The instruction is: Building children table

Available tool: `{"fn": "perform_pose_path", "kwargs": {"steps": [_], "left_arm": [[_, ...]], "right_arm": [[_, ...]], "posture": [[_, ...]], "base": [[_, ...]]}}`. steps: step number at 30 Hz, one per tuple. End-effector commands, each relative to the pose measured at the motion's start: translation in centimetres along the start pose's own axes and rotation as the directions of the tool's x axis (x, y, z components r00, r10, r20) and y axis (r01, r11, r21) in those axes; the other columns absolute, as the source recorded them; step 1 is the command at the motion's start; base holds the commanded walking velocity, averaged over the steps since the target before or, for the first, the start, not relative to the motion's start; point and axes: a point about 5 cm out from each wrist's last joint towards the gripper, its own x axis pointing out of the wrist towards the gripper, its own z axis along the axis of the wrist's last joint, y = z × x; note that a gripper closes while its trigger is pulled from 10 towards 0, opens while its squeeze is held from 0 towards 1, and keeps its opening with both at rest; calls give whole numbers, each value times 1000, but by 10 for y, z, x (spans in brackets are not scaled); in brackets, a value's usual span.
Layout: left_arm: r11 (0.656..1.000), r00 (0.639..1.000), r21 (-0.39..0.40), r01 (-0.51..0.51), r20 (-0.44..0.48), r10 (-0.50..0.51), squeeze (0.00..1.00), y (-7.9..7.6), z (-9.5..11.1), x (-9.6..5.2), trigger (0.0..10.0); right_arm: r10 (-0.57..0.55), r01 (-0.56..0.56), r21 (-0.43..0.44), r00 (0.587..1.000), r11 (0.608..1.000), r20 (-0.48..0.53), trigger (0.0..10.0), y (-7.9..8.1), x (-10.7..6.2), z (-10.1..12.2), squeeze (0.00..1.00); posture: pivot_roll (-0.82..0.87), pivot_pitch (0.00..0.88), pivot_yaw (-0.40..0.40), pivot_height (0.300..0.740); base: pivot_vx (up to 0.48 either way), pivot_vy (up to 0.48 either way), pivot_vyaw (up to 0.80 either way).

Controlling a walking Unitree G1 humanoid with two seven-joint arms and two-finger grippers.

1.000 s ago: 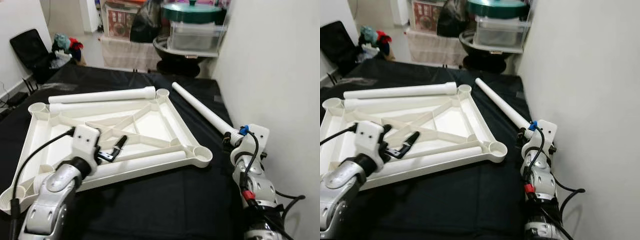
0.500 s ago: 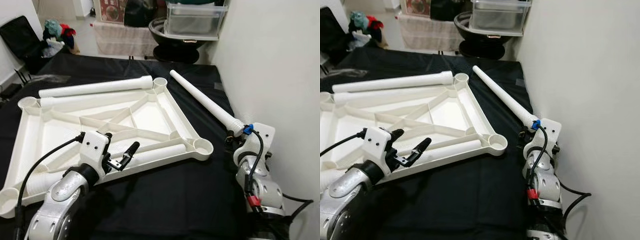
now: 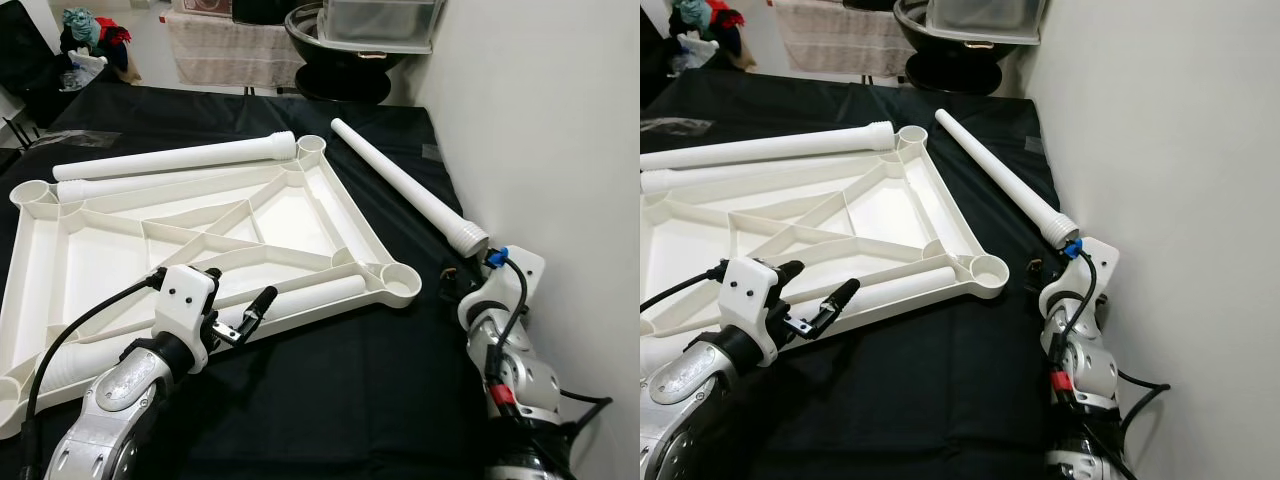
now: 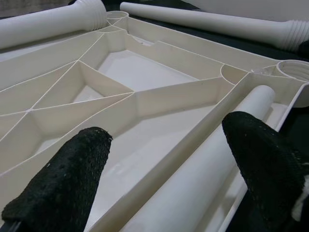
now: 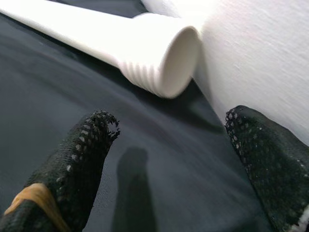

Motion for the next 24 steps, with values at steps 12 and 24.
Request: {"fn": "perform_pose_path", "kwargs": {"steps": [12, 24], "left_arm": [[1000, 999, -3, 3, -42, -3, 0, -4, -3, -9, 10000], [1000, 998, 0, -2, -63, 2, 0, -3, -4, -14, 10000]], "right_arm": [[78, -73, -76, 995, 994, 63, 10000, 9, 31, 15, 0], [111, -108, -56, 991, 993, 70, 10000, 15, 43, 11, 0]], "posture": [[100, 208, -111, 740], [118, 221, -111, 740]], "base": [[0, 0, 0], [0, 0, 0]]}}
